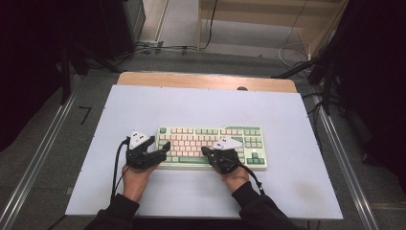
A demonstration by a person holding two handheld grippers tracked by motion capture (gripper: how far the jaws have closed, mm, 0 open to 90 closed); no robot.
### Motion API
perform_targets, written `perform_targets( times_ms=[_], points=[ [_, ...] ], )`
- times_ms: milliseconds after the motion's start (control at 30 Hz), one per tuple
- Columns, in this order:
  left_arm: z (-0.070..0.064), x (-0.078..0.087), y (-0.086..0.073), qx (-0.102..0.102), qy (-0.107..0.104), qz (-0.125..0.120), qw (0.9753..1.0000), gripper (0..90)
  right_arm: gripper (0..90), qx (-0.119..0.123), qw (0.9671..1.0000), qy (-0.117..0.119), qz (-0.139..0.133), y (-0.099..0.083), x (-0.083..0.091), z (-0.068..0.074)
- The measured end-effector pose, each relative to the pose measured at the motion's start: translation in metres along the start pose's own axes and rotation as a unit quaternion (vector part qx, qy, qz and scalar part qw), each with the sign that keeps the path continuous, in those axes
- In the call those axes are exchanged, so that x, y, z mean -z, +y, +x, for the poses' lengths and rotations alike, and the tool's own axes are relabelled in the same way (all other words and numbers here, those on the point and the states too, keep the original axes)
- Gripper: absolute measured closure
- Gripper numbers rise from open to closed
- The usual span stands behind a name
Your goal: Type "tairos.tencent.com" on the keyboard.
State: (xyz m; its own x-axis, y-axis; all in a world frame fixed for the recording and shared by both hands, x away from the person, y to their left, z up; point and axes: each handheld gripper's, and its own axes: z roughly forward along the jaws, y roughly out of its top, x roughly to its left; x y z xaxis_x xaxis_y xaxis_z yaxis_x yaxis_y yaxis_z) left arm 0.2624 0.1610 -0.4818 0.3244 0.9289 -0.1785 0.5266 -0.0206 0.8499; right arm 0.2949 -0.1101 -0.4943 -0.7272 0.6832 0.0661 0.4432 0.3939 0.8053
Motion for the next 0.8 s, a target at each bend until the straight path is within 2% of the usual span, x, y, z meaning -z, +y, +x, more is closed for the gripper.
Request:
perform_targets(
  times_ms=[233, 800],
  points=[
    [0.001, 0.0029, -0.0002, 0.002, 0.007, -0.007, 0.9999, 34.1, 87.8, 0.002, 1.0, 0.0, 0.008, -0.0001, -0.003, 0.0002],
    [0.0013, 0.0032, -0.0004, 0.004, 0.005, -0.007, 1.0, 34.2, 87.8, -0.001, 0.9999, 0.0, 0.011, -0.0007, -0.0042, 0.0006]
  ],
)
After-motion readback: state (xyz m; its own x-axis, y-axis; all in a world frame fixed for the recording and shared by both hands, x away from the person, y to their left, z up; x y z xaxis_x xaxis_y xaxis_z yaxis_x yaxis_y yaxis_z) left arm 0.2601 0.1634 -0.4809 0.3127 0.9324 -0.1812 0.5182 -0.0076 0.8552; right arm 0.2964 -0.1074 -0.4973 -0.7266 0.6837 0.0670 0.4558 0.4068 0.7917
